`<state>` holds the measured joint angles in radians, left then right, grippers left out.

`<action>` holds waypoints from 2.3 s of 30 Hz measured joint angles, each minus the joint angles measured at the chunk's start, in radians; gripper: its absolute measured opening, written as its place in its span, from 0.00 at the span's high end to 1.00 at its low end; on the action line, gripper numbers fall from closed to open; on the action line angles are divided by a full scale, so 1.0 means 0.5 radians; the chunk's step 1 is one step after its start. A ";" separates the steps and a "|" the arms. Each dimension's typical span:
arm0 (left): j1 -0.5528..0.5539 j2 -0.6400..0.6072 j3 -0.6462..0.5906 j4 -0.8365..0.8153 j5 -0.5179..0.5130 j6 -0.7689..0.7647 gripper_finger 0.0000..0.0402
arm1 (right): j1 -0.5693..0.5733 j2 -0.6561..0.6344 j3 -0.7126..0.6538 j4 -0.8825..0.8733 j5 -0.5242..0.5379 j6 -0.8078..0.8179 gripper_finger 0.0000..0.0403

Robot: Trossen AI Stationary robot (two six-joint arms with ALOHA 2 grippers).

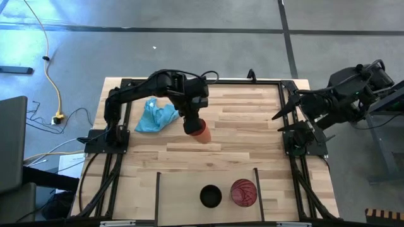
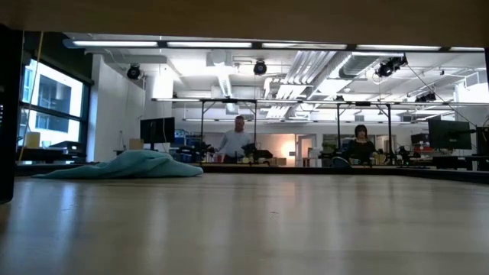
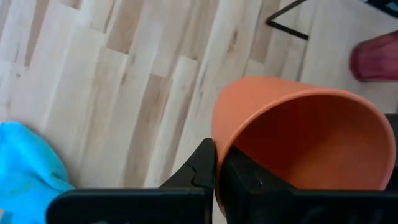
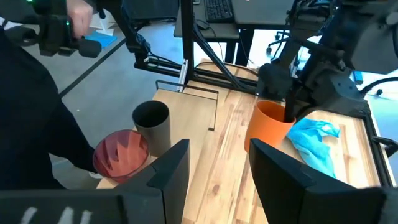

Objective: Stack small to large cups/mugs on shelf
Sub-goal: Put the orange cup on the shelf

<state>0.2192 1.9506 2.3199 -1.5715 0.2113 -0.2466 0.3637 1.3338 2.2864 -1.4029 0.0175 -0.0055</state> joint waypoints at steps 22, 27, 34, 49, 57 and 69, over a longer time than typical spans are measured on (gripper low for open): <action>-0.345 -0.197 -0.001 0.001 0.013 -0.299 1.00 | 0.000 0.000 0.000 0.000 -0.003 -0.005 0.61; -0.452 -0.243 -0.001 0.001 0.004 -0.366 1.00 | 0.001 -0.001 0.000 0.000 -0.003 -0.005 0.61; -0.603 -0.262 -0.001 0.001 -0.076 -0.481 1.00 | 0.000 -0.001 0.000 0.015 -0.003 -0.005 0.61; -0.871 -0.263 -0.161 0.001 -0.149 -0.625 1.00 | 0.000 -0.001 0.000 0.031 -0.004 -0.005 0.61; -1.020 -0.262 -0.270 0.001 -0.215 -0.640 1.00 | 0.000 -0.001 0.000 0.033 -0.004 -0.005 0.61; -1.153 -0.260 -0.363 0.001 -0.319 -0.777 1.00 | 0.000 0.003 0.000 0.063 -0.004 -0.002 0.61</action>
<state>-0.3572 1.8206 2.1386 -1.5709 0.0517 -0.6352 0.3637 1.3353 2.2864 -1.3712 0.0155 -0.0068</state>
